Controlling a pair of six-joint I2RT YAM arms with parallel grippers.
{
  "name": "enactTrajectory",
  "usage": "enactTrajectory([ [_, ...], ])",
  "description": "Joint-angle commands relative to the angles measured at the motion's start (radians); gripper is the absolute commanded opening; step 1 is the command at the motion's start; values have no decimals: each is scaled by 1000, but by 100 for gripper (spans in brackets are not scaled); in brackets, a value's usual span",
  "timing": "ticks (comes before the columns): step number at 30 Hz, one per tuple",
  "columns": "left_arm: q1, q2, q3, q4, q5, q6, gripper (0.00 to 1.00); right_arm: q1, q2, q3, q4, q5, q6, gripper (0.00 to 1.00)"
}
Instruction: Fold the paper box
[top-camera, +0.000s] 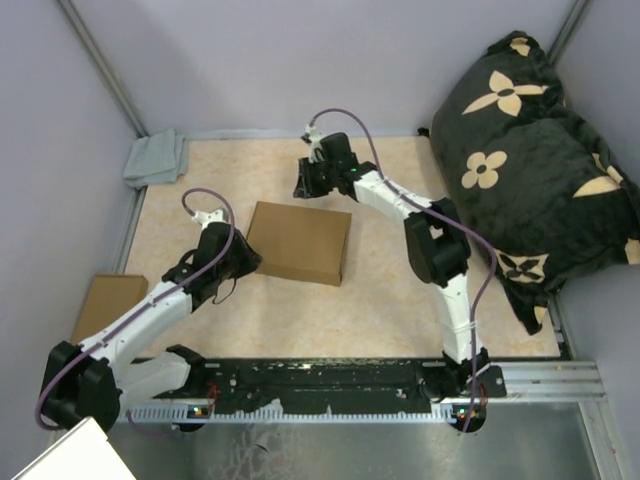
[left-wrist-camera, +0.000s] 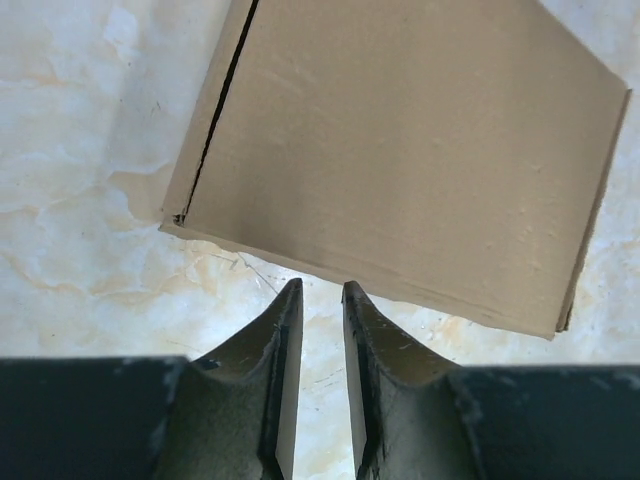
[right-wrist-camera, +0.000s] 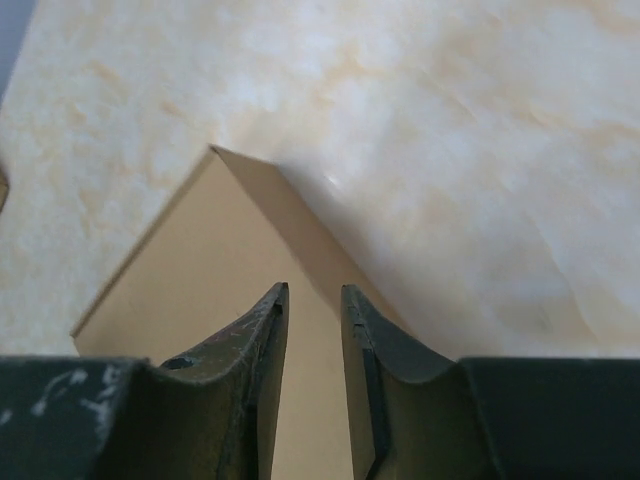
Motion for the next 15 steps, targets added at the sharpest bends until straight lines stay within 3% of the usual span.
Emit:
enactTrajectory([
  [1,-2,-55,27,-33,-6,28,30,-88,-332,-256,218,158,101,30],
  [8,-2,-13,-8,204,79,123,33,-112,-742,-738,336,218,119,37],
  [12,0,151,59,289,132,152,33,-112,-907,-933,328,183,142,40],
  [15,1,321,180,234,158,157,33,-112,-1005,-1045,316,152,156,40],
])
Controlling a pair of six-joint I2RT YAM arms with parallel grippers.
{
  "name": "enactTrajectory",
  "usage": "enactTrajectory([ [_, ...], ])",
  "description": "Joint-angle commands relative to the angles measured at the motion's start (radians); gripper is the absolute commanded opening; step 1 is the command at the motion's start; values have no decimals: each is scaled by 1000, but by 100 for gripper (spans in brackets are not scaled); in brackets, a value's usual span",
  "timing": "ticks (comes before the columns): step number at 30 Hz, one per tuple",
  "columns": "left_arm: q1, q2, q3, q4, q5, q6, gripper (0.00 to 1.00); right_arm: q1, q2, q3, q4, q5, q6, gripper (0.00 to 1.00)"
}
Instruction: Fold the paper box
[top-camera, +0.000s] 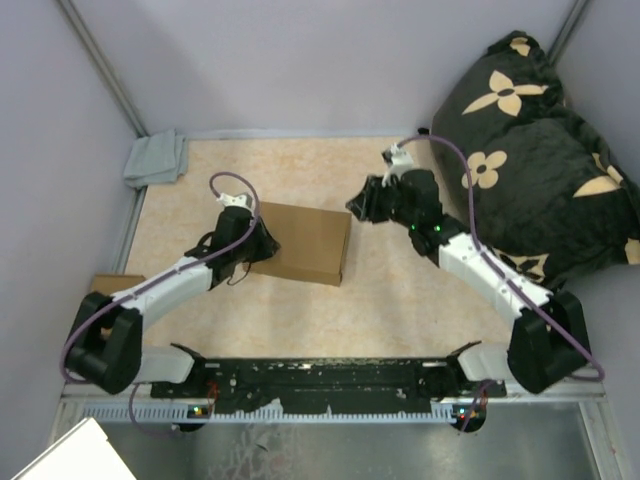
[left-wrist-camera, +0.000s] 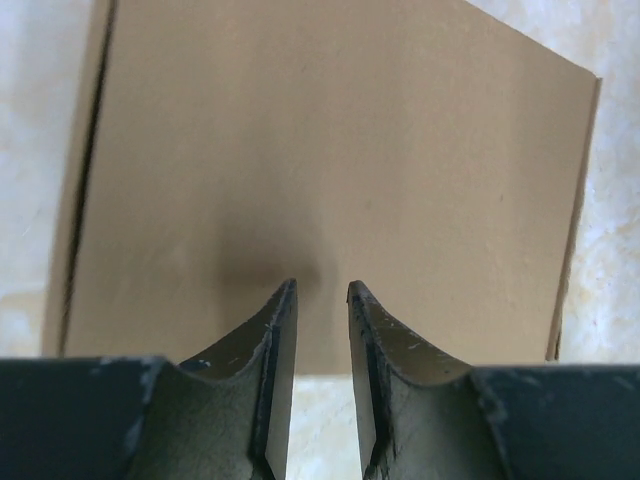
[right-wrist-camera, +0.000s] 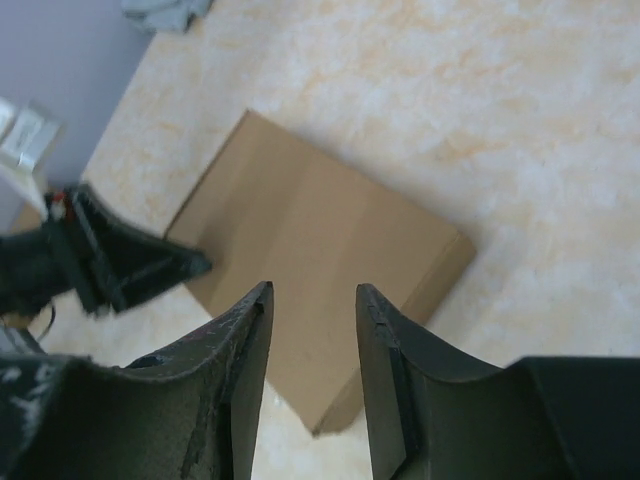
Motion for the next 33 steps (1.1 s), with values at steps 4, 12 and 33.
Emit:
enactTrajectory([
  [4,2,296,228,-49,32,37,33,5,-186,-213,-20,-22,42,41],
  [12,110,377,267,-83,-61,16,32,5,-265,-318,-37,1,51,41],
  [33,435,962,1056,-277,-1,-78,32,5,-320,-354,-27,-57,66,41],
])
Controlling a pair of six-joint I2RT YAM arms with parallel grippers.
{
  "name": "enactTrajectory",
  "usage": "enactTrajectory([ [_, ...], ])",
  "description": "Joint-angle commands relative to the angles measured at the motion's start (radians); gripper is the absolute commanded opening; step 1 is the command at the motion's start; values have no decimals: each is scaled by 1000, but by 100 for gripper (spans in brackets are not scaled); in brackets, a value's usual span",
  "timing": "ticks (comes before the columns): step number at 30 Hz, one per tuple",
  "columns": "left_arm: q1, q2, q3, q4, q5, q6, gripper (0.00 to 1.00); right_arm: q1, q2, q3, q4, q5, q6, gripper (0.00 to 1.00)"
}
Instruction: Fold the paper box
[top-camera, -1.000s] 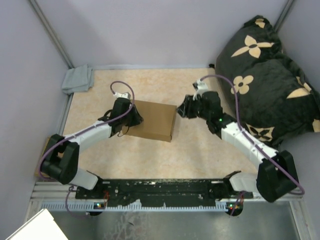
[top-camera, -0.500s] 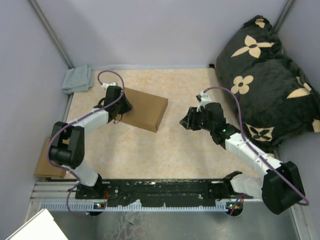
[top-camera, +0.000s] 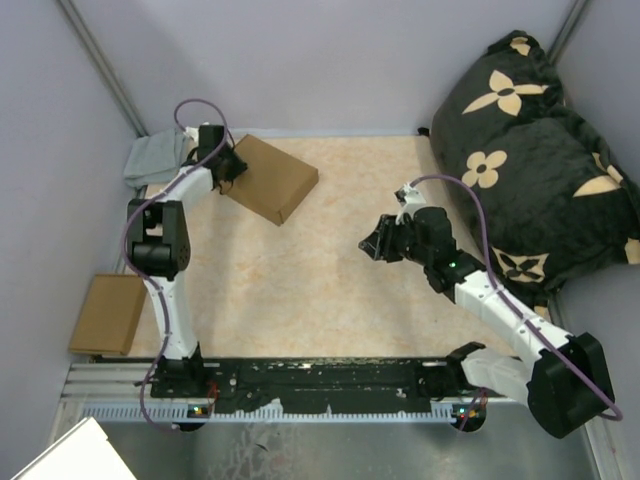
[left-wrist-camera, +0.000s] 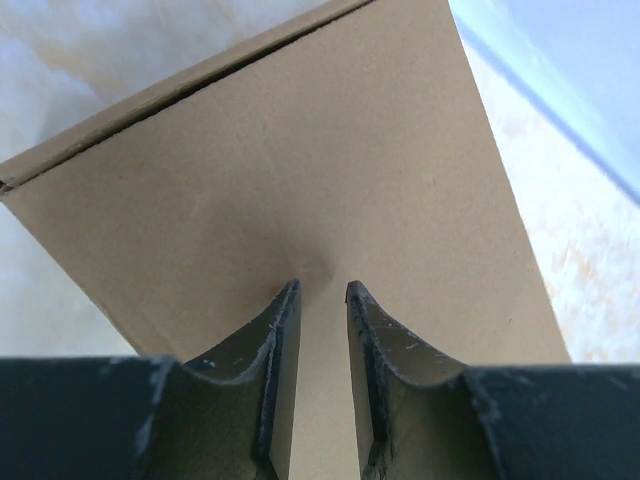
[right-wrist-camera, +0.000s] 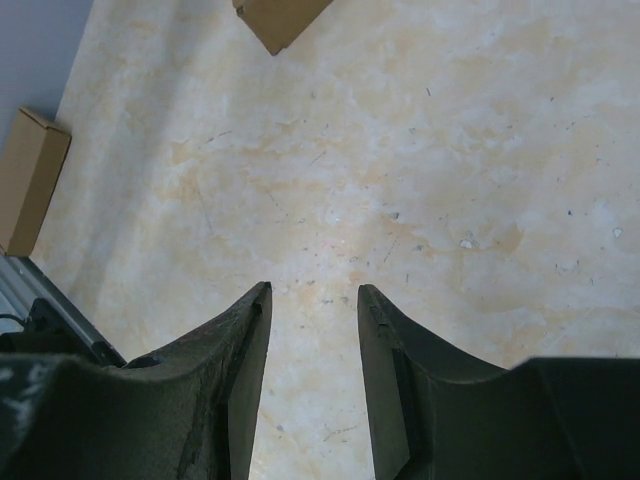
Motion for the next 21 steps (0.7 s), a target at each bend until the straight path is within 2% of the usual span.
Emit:
enactTrajectory([
  [1,97,125,131,-166,19,-68,32,2,-43,-4,45,-14,5,41],
  [6,225,144,115,-123,148,-155,32,2,-29,-4,61,-16,0,41],
  [9,254,72,39,-49,217,-202,33,2,-17,-8,80,-22,2,41],
  [14,209,-187,-194,179,201,-195,41,2,24,-13,129,-56,16,41],
  [21,83,-451,-446,240,130,-120,46,2,26,-27,156,-66,31,41],
])
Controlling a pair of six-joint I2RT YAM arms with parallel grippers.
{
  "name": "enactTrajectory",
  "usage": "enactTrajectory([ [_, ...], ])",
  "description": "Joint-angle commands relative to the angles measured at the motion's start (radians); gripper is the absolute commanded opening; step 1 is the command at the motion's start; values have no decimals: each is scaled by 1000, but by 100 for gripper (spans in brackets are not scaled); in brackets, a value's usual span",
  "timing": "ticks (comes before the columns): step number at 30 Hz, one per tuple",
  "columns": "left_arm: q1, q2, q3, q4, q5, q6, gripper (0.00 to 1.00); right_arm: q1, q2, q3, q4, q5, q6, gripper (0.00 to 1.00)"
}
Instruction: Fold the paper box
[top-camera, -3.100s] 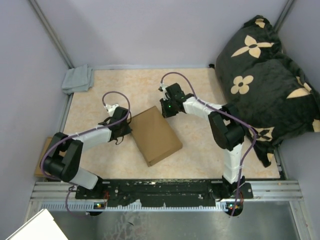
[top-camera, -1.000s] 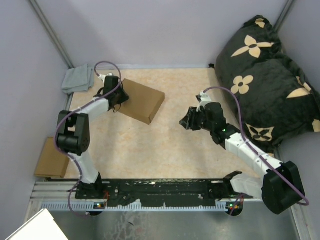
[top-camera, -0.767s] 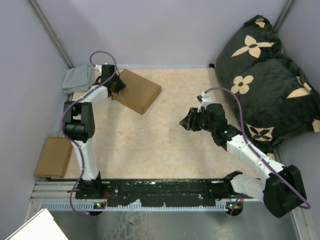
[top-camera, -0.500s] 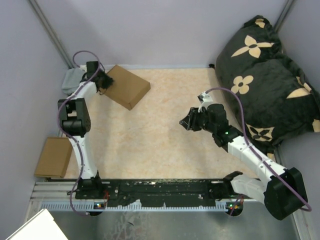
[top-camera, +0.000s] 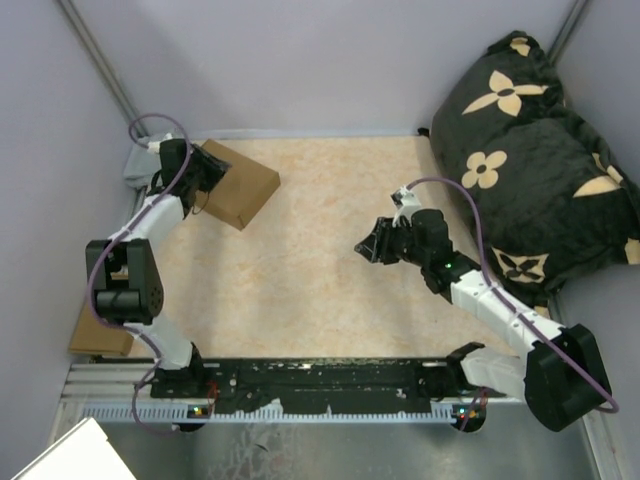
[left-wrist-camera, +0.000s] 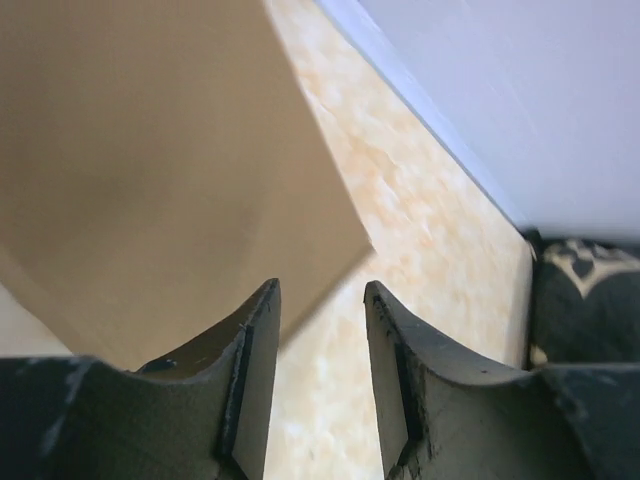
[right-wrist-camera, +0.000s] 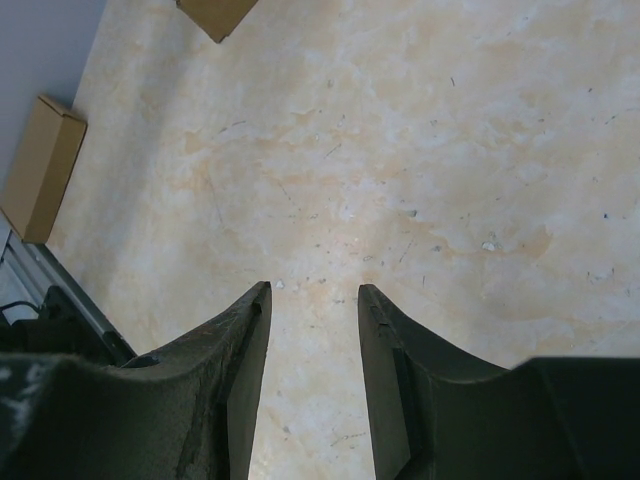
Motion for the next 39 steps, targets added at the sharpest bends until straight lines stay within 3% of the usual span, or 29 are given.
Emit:
enactTrajectory([
  [1,-86,-158,-160,82,-69,51,46,2,-3,3,75,-19,14,41],
  [8,-151,-255,-371,-10,-168,70,31,2,-9,-6,64,-19,10,42],
  [13,-162,-270,-378,-78,-233,118,24,2,6,-21,98,-30,28,42],
  [20,-166,-195,-357,-79,-231,153,24,2,28,-46,125,-43,49,42],
  [27,-166,24,-185,-36,-189,162,25,2,26,-48,111,-40,46,42],
  [39,-149,315,274,-59,-169,220,29,2,28,-52,87,-41,46,42],
])
